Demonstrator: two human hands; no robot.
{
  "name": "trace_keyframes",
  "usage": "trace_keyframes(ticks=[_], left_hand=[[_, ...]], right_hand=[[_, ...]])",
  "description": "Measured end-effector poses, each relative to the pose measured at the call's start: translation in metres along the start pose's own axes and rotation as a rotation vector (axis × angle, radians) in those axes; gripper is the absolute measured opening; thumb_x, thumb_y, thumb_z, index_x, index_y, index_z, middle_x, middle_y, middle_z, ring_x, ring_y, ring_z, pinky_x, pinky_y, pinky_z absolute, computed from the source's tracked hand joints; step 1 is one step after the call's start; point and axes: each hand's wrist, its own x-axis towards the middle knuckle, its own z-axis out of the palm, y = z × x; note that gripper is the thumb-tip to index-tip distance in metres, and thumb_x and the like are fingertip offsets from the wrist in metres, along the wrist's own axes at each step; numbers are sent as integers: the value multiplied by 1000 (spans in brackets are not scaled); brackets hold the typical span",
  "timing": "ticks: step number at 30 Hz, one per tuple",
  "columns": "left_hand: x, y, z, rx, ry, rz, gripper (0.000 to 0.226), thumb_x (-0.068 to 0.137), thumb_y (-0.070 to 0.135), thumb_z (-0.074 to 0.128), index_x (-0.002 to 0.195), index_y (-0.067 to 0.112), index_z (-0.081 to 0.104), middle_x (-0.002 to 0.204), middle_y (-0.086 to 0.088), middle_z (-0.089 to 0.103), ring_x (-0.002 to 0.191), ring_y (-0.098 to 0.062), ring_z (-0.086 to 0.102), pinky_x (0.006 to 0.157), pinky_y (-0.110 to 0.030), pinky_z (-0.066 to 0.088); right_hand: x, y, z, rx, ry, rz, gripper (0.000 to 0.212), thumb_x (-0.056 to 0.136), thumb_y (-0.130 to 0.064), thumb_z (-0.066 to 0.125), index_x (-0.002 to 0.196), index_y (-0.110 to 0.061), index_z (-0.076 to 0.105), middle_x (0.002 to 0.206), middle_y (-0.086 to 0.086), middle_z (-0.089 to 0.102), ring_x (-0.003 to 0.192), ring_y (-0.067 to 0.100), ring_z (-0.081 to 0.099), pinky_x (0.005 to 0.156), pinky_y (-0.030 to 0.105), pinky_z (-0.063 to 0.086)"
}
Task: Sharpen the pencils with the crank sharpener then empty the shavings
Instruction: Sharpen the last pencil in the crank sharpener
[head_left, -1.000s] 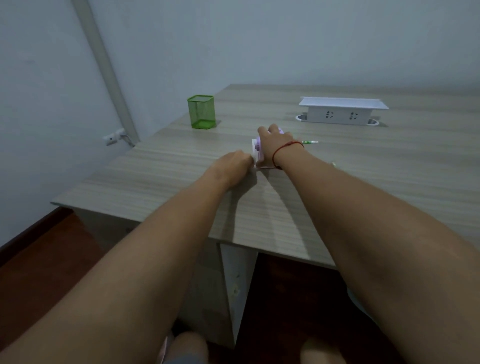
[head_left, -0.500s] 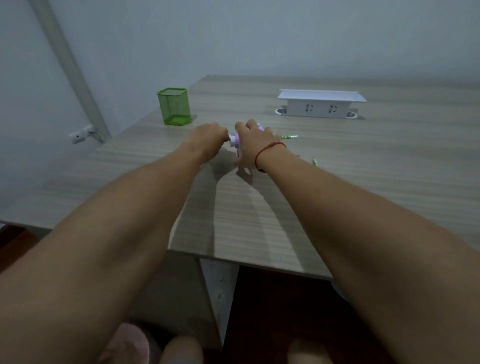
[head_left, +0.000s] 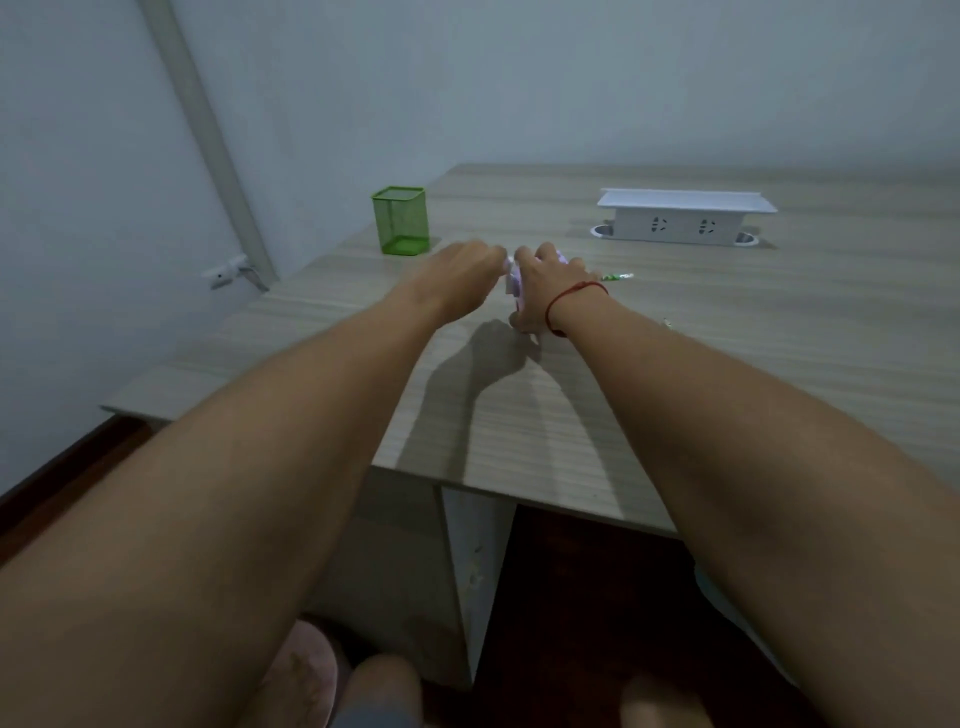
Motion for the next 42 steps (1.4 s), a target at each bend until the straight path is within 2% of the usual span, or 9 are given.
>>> trace_keyframes(ticks=[3, 8, 14, 18, 23, 27, 30, 33, 42], left_hand=[[-18, 14, 1, -5, -30, 7, 24, 94, 0, 39, 110, 0, 56, 103, -27, 63, 95, -44, 59, 71, -43, 39], [-24, 22, 1, -41, -66, -3, 30, 93, 0, 40, 119, 5, 56, 105, -25, 64, 97, -42, 60, 70, -39, 38], [-32, 29, 36, -184, -171, -119, 26, 93, 11, 45, 110, 3, 63, 112, -22, 64, 104, -37, 61, 85, -39, 46], [-20, 18, 44, -224, -219, -148, 23, 92, 16, 50, 104, 7, 68, 110, -20, 65, 101, -35, 61, 82, -36, 45], [0, 8, 52, -160, -233, -162, 25, 92, 18, 52, 106, 4, 66, 110, -22, 65, 102, -36, 61, 84, -38, 46], [16, -2, 49, -120, -179, -126, 25, 93, 16, 48, 114, 9, 60, 110, -22, 64, 100, -37, 61, 79, -36, 43], [24, -6, 50, -18, -165, -98, 25, 94, 7, 44, 115, 4, 57, 111, -22, 63, 101, -39, 61, 79, -41, 44], [31, -10, 46, 47, -148, -97, 23, 94, 1, 40, 114, -2, 52, 113, -24, 60, 104, -41, 59, 80, -44, 43], [30, -15, 13, 13, 32, -2, 26, 103, 14, 33, 112, -2, 52, 107, -27, 61, 100, -44, 59, 78, -47, 42]], right_hand=[[0, -1, 0, -5, 3, -4, 73, 75, -37, 69, 136, -21, 33, 141, 11, 34, 128, 41, 40, 106, 57, 35], [-1, -1, -3, -3, -25, 9, 74, 74, -35, 72, 136, -23, 33, 141, 8, 33, 129, 41, 40, 105, 58, 35], [2, 8, 3, 19, 41, -54, 59, 79, -36, 65, 129, -21, 38, 137, 9, 38, 127, 41, 42, 105, 57, 36], [2, 7, 4, -16, 27, -89, 76, 68, -38, 77, 132, -24, 36, 139, 3, 38, 127, 39, 43, 103, 60, 37], [6, 11, 9, 16, 35, -105, 88, 66, -30, 80, 140, -22, 33, 145, -1, 35, 136, 34, 38, 105, 61, 34], [4, 9, 7, -15, 37, -73, 91, 70, -30, 78, 145, -22, 27, 149, -2, 32, 137, 33, 38, 105, 64, 31], [1, 9, 5, -11, 46, -57, 80, 71, -28, 76, 139, -22, 33, 141, 0, 39, 124, 34, 49, 102, 63, 34], [0, 11, 2, -9, 54, -80, 73, 74, -25, 76, 136, -21, 36, 139, 2, 41, 122, 35, 49, 102, 63, 37], [3, 6, -10, -49, -55, -28, 83, 72, -32, 75, 141, -18, 30, 141, 9, 35, 131, 37, 43, 103, 60, 39]])
